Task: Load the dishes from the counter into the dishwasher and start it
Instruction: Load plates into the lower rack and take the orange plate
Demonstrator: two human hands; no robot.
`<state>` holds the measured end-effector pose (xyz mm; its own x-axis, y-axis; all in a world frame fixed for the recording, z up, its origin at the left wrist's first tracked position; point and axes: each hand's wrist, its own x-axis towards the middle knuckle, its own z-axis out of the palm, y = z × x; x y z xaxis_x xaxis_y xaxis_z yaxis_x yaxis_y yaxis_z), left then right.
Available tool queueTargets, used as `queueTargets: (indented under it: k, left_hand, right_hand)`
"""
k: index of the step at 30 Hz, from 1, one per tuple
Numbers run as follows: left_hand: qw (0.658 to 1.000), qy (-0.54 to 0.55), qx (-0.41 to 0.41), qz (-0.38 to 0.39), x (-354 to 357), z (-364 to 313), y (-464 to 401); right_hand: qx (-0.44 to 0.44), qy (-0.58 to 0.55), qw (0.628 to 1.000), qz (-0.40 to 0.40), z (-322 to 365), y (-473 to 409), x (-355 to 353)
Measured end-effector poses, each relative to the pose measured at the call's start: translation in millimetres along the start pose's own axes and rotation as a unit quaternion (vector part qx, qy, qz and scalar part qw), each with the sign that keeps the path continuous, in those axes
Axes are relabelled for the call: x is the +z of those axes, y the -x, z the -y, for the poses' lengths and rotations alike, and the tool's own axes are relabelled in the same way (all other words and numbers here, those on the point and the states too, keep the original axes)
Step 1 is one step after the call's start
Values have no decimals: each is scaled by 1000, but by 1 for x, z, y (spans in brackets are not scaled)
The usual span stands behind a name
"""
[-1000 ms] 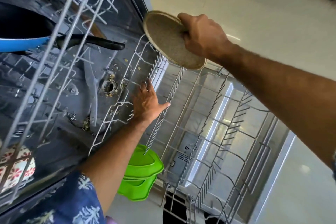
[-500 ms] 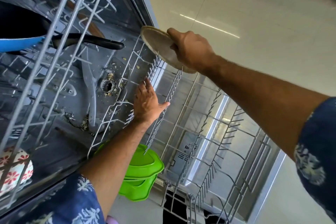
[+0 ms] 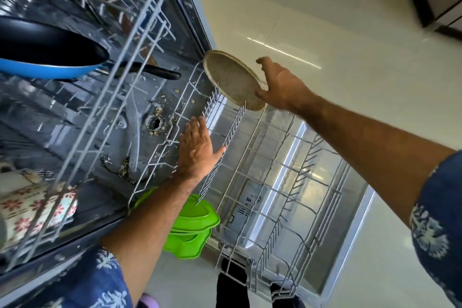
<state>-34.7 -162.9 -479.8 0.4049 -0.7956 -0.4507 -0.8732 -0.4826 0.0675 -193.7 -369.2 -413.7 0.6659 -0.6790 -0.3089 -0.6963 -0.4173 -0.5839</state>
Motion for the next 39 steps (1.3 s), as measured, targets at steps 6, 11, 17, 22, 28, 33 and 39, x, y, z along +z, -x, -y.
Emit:
queueTargets:
  k: [6,11,17,22,28,33,39]
  left_hand:
    - [999,15,16,-37,-75,-20,106]
    - [994,63,8,-85,-166,-36,245]
    - [987,45,28,-150,-247,-2,395]
    - [971,58,-12,-233,-260,55,497]
    - [944,70,-137,-293,-243,182,608]
    - [915,62,-285,-279,-216,293,706]
    - [865,67,-447,-220,-158,398,811]
  right_hand:
    - [-78,130,988,1,54,114,-23]
    - [-144,141,979,31,145,224,-66]
    - [-254,203,944,46,248,322,-93]
    - [-326,194,924,51,344,355,-92]
    - [-418,168,891,53,479,376,-36]
    - [-465,129,867,126,591,408,41]
    - [-470,111,842,242,682,456,130]
